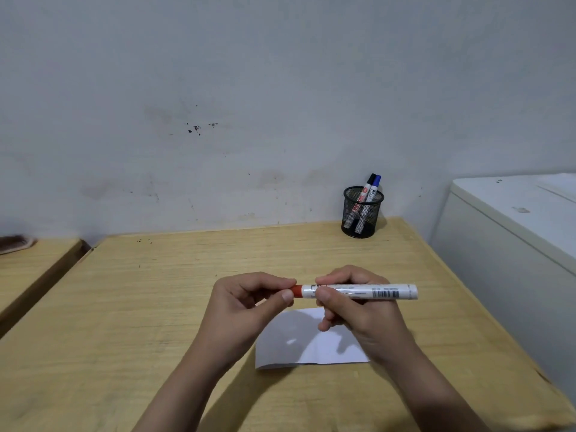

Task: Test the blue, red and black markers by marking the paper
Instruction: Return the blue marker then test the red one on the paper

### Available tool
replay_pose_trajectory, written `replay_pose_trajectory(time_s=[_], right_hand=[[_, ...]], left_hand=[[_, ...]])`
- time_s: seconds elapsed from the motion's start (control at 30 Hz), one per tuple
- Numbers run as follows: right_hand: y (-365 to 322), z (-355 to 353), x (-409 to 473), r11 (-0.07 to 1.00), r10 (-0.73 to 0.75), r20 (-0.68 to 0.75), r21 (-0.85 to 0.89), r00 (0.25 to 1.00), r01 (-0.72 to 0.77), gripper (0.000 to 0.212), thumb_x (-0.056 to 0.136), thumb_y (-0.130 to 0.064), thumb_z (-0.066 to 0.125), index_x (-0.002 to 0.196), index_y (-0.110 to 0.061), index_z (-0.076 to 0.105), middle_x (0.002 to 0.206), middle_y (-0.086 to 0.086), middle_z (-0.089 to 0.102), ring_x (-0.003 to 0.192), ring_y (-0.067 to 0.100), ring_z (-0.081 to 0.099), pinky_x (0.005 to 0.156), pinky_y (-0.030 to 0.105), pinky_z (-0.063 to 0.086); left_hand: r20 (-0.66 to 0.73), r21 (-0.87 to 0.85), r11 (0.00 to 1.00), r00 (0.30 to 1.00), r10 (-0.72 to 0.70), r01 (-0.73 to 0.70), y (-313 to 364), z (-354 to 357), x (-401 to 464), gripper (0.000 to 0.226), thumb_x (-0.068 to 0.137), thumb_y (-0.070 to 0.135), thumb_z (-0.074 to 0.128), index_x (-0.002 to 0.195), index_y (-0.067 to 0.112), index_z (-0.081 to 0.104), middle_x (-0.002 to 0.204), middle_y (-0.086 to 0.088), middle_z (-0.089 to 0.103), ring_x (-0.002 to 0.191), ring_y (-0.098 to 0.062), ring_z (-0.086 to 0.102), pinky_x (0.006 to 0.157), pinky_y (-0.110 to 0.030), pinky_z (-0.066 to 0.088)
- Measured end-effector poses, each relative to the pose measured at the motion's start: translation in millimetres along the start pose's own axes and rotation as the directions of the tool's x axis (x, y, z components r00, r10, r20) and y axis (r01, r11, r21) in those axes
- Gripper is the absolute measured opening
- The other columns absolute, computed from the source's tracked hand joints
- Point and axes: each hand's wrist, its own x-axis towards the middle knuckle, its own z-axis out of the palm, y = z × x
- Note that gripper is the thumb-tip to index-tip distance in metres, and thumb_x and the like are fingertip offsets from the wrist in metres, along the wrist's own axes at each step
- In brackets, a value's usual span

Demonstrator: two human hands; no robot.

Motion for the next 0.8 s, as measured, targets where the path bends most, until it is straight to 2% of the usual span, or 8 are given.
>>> replay_pose_trajectory(time_s=[0.17, 0.27, 0.33, 0.4, 0.47, 0.53, 0.6, 0.8], right_hand=[[11.6, -5.2, 10.7, 0.920, 0.153, 0.046, 0.357, 0.987, -0.159, 0.056, 0.041, -0.042, 0.092, 0.081, -0.007, 0.074, 0.066, 0.008, 0.067, 0.054, 0.011, 0.061, 0.051, 0.026, 0.056], [8.9, -10.9, 7.5, 0.983, 0.155, 0.007, 0.096, 0.988, -0.155, 0.054, 0.045, -0.047, 0.088, 0.074, -0.006, 0.071, 0.060, 0.009, 0.063, 0.047, 0.015, 0.058, 0.049, 0.034, 0.056], [5.6, -16.7, 4.5, 0.981, -0.056, -0.061, -0.188, 0.997, 0.043, 0.035, 0.054, -0.038, 0.084, 0.070, -0.011, 0.070, 0.059, 0.003, 0.062, 0.046, 0.014, 0.057, 0.047, 0.040, 0.055], [-0.2, -23.5, 8.3, 0.763, -0.434, 0.004, -0.531, 0.901, 0.369, 0.021, 0.065, -0.028, 0.081, 0.077, -0.014, 0.070, 0.067, -0.004, 0.063, 0.056, 0.010, 0.059, 0.052, 0.036, 0.054], [-2.3, -33.1, 18.9, 0.441, -0.626, 0.186, -0.717, 0.758, 0.540, 0.024, 0.072, -0.021, 0.080, 0.090, -0.010, 0.070, 0.082, -0.001, 0.065, 0.073, 0.010, 0.061, 0.066, 0.023, 0.052], [-2.4, -44.8, 34.9, 0.295, -0.643, 0.258, -0.785, 0.721, 0.544, 0.033, 0.074, -0.019, 0.080, 0.101, -0.007, 0.069, 0.095, 0.003, 0.068, 0.090, 0.013, 0.062, 0.079, 0.025, 0.051], [0.9, -56.1, 49.8, 0.252, -0.611, 0.289, -0.811, 0.737, 0.527, 0.036, 0.077, -0.020, 0.077, 0.109, -0.009, 0.066, 0.103, 0.003, 0.070, 0.097, 0.016, 0.063, 0.082, 0.033, 0.052], [3.2, -84.9, 88.7, 0.214, -0.570, 0.362, -0.801, 0.737, 0.559, 0.050, 0.079, -0.014, 0.072, 0.126, -0.019, 0.055, 0.092, 0.000, 0.072, 0.082, 0.013, 0.065, 0.074, 0.027, 0.053]], left_hand=[[-0.140, 0.095, 0.989, 0.982, 0.127, -0.115, 8.1, 15.6, 7.6, 0.019, 0.072, -0.001, 0.074, 0.076, 0.017, 0.077, 0.078, -0.003, 0.076, 0.073, -0.013, 0.068, 0.066, -0.017, 0.053], [-0.288, 0.145, 0.982, 0.944, 0.161, -0.123, 10.1, 14.2, 21.7, 0.024, 0.073, -0.001, 0.072, 0.072, 0.023, 0.074, 0.067, 0.000, 0.074, 0.066, -0.006, 0.064, 0.060, -0.012, 0.050], [-0.317, 0.193, 0.974, 0.932, 0.176, -0.119, 9.1, 13.1, 29.5, 0.025, 0.074, -0.001, 0.072, 0.070, 0.024, 0.073, 0.064, 0.000, 0.072, 0.060, -0.003, 0.061, 0.057, -0.010, 0.048], [-0.304, 0.228, 0.967, 0.935, 0.182, -0.114, 8.8, 18.8, 34.5, 0.021, 0.074, 0.001, 0.072, 0.071, 0.021, 0.072, 0.069, 0.002, 0.071, 0.057, -0.002, 0.058, 0.054, -0.008, 0.045], [-0.270, 0.230, 0.967, 0.947, 0.173, -0.111, 9.0, 29.1, 38.3, 0.017, 0.072, 0.002, 0.073, 0.071, 0.019, 0.072, 0.067, 0.005, 0.070, 0.054, -0.001, 0.056, 0.052, -0.009, 0.044], [-0.231, 0.232, 0.965, 0.957, 0.173, -0.118, 9.7, 39.3, 43.6, 0.015, 0.071, 0.003, 0.073, 0.070, 0.018, 0.071, 0.055, 0.006, 0.066, 0.051, -0.001, 0.053, 0.050, -0.011, 0.044], [-0.202, 0.249, 0.959, 0.961, 0.188, -0.135, 11.2, 47.5, 52.5, 0.014, 0.069, 0.003, 0.073, 0.070, 0.016, 0.070, 0.052, 0.006, 0.062, 0.049, 0.000, 0.051, 0.049, -0.011, 0.043], [-0.131, 0.274, 0.943, 0.964, 0.230, -0.187, 15.6, 65.3, 95.2, 0.014, 0.070, 0.010, 0.076, 0.079, 0.017, 0.069, 0.061, -0.003, 0.066, 0.054, -0.006, 0.056, 0.053, -0.015, 0.048]])
